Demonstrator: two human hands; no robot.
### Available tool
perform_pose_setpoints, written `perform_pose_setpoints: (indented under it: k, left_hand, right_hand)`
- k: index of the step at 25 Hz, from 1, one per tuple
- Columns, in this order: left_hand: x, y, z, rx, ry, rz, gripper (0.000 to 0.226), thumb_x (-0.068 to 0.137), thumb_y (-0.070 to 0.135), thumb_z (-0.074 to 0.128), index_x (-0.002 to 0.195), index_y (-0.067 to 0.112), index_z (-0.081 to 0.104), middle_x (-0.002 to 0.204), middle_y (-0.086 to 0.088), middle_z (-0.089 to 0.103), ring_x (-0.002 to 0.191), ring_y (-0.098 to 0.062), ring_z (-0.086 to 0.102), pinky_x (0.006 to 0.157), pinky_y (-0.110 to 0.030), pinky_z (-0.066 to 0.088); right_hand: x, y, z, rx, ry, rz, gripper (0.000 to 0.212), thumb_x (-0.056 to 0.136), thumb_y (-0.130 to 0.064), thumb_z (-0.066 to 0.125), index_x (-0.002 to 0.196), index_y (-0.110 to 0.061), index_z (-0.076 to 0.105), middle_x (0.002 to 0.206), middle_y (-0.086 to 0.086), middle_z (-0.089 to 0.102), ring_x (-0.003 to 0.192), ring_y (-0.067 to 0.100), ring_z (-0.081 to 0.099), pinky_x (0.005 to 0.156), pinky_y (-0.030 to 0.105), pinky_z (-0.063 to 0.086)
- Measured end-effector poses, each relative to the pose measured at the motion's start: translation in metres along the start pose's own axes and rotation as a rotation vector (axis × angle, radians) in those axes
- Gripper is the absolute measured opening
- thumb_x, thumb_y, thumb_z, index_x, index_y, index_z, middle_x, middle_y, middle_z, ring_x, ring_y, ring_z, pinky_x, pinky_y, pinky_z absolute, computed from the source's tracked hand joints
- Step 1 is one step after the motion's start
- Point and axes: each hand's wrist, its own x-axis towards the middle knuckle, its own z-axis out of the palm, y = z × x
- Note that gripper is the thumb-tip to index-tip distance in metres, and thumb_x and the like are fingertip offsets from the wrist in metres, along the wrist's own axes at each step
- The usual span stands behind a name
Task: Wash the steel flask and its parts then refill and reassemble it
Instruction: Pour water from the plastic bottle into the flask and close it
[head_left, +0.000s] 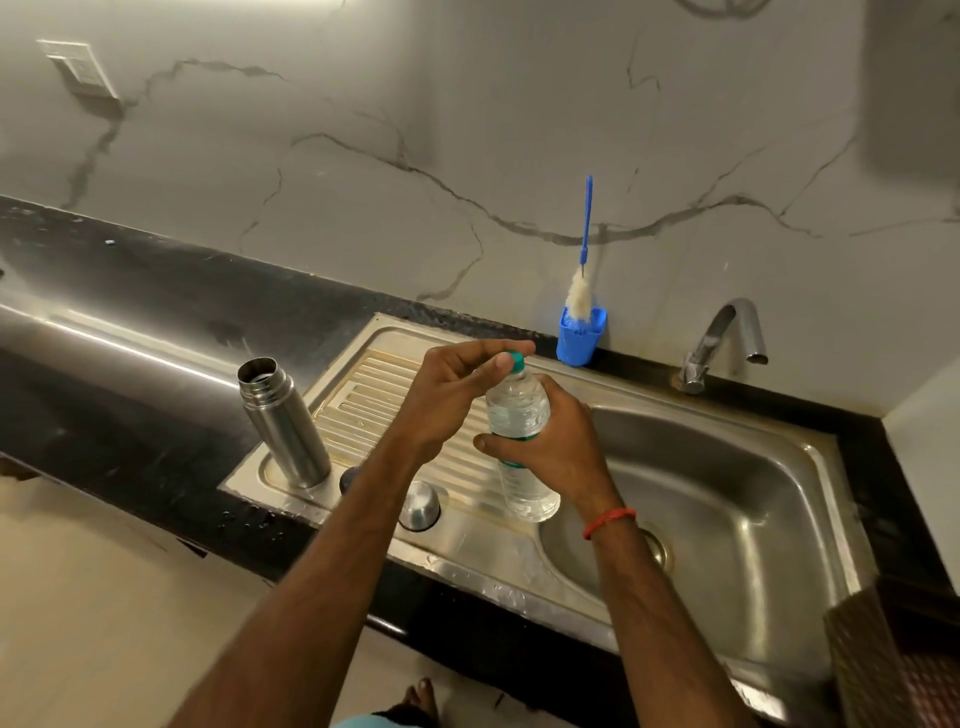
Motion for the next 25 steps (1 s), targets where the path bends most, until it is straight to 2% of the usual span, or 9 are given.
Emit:
perform_pose_setpoints:
  k: [2,5,7,10,13,17,20,23,25]
  left_hand:
    - [-0.004,-0.002,0.002,0.059,0.044,0.027,0.033,0.087,0.035,0.068,0.111,0.014,0.076,0.11,0.001,0.078,0.106,-0.018,0.072,0.089,-0.031,0.059]
    - [-0.008,-0.001,0.012,0.065,0.215,0.016,0.023,0.079,0.024,0.083,0.097,0.011,0.078,0.095,0.0,0.079,0.092,-0.016,0.075,0.08,-0.028,0.059]
    - [-0.008,-0.001,0.017,0.059,0.297,0.004,0.029,0.071,0.027,0.089,0.089,0.008,0.076,0.084,0.002,0.077,0.08,-0.013,0.074,0.074,-0.025,0.059]
    - [-0.009,0.001,0.022,0.094,0.33,-0.027,0.044,0.063,0.041,0.088,0.084,0.005,0.072,0.075,0.003,0.073,0.068,-0.009,0.07,0.065,-0.021,0.057]
    - [-0.007,-0.002,0.026,0.16,0.334,-0.053,0.037,0.071,0.036,0.091,0.077,0.007,0.069,0.072,-0.001,0.071,0.064,-0.01,0.067,0.063,-0.024,0.056]
    - [-0.003,-0.003,0.023,0.157,0.391,-0.04,0.049,0.074,0.045,0.087,0.077,0.0,0.066,0.065,-0.002,0.063,0.06,-0.011,0.056,0.063,-0.026,0.052]
    - [-0.006,-0.015,0.016,0.19,0.36,-0.038,0.038,0.081,0.043,0.082,0.089,0.009,0.068,0.078,0.001,0.068,0.07,-0.014,0.061,0.069,-0.025,0.054]
    - [-0.019,-0.045,0.008,0.42,0.225,-0.125,0.024,0.086,0.041,0.078,0.094,0.02,0.071,0.088,0.003,0.069,0.08,-0.012,0.063,0.071,-0.024,0.051]
    - [-0.028,-0.065,0.008,0.552,0.107,-0.182,0.018,0.09,0.038,0.075,0.093,0.02,0.072,0.091,0.003,0.068,0.085,-0.012,0.063,0.074,-0.027,0.05]
  right_hand:
    - [-0.004,0.001,0.0,-0.006,-0.02,0.004,0.07,0.057,-0.041,0.094,0.117,-0.029,0.06,0.1,-0.013,0.071,0.09,0.004,0.068,0.081,0.028,0.057]
    - [-0.009,0.002,0.003,-0.028,0.0,-0.001,0.073,0.057,-0.044,0.094,0.119,-0.03,0.058,0.102,-0.014,0.069,0.092,0.004,0.066,0.081,0.026,0.056]
    - [-0.01,0.001,0.002,-0.051,0.003,-0.007,0.074,0.059,-0.043,0.093,0.121,-0.029,0.057,0.103,-0.014,0.068,0.092,0.002,0.065,0.078,0.021,0.053]
    - [-0.011,0.002,-0.001,-0.072,-0.003,-0.021,0.077,0.057,-0.044,0.094,0.122,-0.026,0.057,0.103,-0.013,0.069,0.091,0.001,0.066,0.076,0.02,0.054]
    - [-0.013,0.006,-0.002,-0.064,-0.005,-0.01,0.079,0.056,-0.045,0.094,0.123,-0.025,0.058,0.104,-0.014,0.069,0.091,0.001,0.066,0.075,0.017,0.052]
    - [-0.016,0.012,-0.008,-0.078,-0.007,-0.001,0.078,0.054,-0.046,0.095,0.12,-0.027,0.058,0.103,-0.015,0.068,0.091,0.0,0.064,0.072,0.014,0.049]
    - [-0.018,0.021,-0.015,-0.054,0.025,0.02,0.078,0.053,-0.045,0.096,0.119,-0.027,0.059,0.101,-0.018,0.068,0.091,-0.003,0.064,0.071,0.009,0.047]
    - [-0.019,0.032,-0.024,-0.029,0.065,0.056,0.076,0.053,-0.042,0.097,0.117,-0.026,0.06,0.102,-0.014,0.069,0.093,-0.002,0.065,0.072,0.011,0.047]
    - [-0.019,0.038,-0.03,-0.053,0.09,0.068,0.076,0.052,-0.042,0.097,0.116,-0.025,0.06,0.102,-0.014,0.069,0.094,-0.002,0.064,0.072,0.012,0.046]
